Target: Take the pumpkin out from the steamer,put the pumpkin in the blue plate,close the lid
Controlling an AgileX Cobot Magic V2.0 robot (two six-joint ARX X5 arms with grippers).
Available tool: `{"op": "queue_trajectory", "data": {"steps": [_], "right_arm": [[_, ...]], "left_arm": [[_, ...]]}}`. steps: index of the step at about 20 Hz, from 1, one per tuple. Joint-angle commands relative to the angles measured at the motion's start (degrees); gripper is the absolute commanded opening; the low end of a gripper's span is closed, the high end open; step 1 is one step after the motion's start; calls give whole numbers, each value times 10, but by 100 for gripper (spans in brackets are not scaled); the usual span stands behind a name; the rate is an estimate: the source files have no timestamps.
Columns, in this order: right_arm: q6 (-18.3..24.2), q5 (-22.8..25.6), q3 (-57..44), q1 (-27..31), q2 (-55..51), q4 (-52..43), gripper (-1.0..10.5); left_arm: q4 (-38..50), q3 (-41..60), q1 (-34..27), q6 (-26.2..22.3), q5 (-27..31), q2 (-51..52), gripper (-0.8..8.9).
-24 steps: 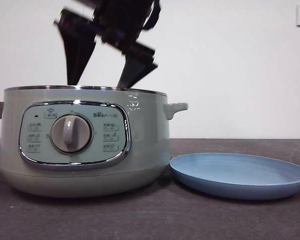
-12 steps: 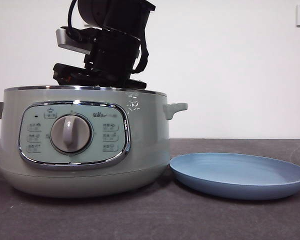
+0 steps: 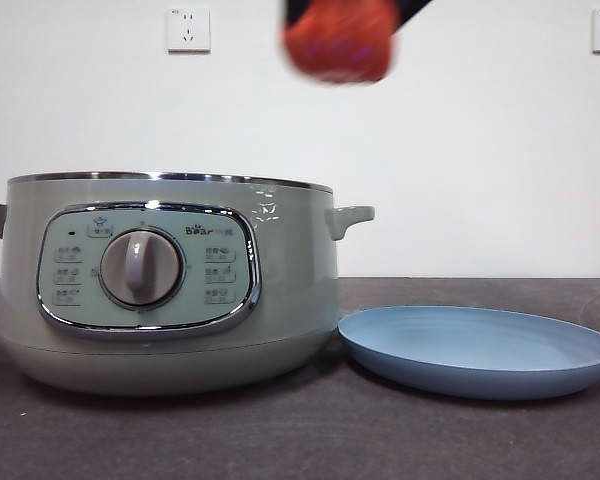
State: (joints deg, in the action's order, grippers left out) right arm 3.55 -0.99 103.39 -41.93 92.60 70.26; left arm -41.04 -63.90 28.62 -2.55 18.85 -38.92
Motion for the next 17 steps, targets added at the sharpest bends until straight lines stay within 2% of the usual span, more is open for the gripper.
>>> {"op": "queue_trajectory", "data": {"steps": [1, 5, 7, 14, 17], "right_arm": [[-53, 46, -3, 28, -28, 55, -3], [-143, 215, -59, 44, -87, 79, -2], [-169, 269, -111, 44, -118, 56, -2], [-154, 259, -324, 45, -161, -147, -2], [-128, 179, -405, 52, -159, -262, -2]], "left_arm": [[39, -3, -1, -7, 1, -5, -7], [44, -3, -1, -4, -26, -16, -7], [48, -3, 0, -4, -28, -20, -7], [64, -3, -1, -2, -56, -37, -7], [67, -3, -1, -2, -56, -43, -7]]}}
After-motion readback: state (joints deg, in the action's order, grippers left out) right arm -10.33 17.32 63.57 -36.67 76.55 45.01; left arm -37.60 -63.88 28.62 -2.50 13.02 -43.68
